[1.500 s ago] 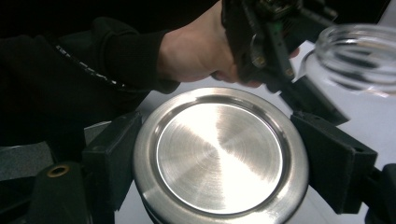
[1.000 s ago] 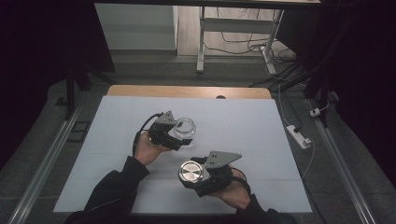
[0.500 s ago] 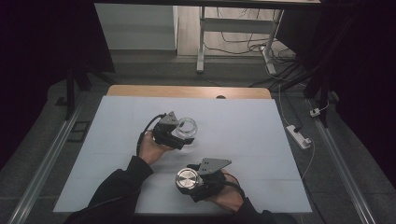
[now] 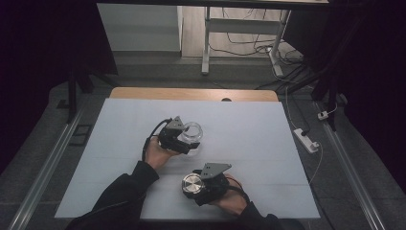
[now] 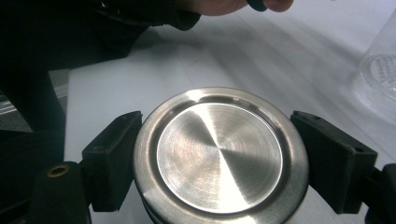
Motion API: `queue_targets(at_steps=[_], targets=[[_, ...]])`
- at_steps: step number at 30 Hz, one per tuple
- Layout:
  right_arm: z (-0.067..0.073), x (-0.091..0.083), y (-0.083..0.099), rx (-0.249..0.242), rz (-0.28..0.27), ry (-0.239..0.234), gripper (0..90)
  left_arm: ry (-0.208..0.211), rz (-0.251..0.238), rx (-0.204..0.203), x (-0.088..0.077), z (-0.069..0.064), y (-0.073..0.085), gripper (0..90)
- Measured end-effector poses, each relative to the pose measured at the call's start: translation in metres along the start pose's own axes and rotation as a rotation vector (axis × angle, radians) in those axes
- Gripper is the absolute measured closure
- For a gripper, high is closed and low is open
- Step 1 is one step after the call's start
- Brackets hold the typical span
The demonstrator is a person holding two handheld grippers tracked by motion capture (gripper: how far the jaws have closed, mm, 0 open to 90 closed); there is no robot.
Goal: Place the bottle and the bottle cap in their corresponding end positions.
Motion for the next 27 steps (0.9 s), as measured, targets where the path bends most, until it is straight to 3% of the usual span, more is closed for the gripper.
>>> queue_targets(at_steps=[8, 12, 17, 21, 27], targets=[[-0.004, 0.011, 0.006, 0.002, 0.054, 0.009, 19.1, -0.014, 0.0, -0.007, 0.006, 0.001, 0.004, 15.7], [-0.006, 0.018, 0.01, 0.0, 0.106, 0.02, 19.0, -0.011, 0.013, 0.0, 0.01, 0.0, 0.007, 15.7], [-0.008, 0.019, 0.011, 0.02, 0.129, 0.021, 18.7, -0.011, 0.014, 0.001, 0.012, -0.001, 0.008, 15.6], [-0.007, 0.02, 0.011, 0.007, 0.143, 0.029, 17.9, -0.013, 0.008, 0.0, 0.012, -0.001, 0.009, 15.4], [-0.008, 0.019, 0.01, 0.03, 0.14, 0.041, 11.2, 0.002, 0.009, -0.011, 0.012, 0.0, 0.009, 14.7]])
Point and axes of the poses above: each handheld gripper's, and its own axes: x roughly forward along the jaws, y roughly out of its underside, z roughly to its left, the point moved 6 cm from there along x, roughly forward along the jaws, and after that the axes turned 3 degrees about -y, right-handed, at the moved point
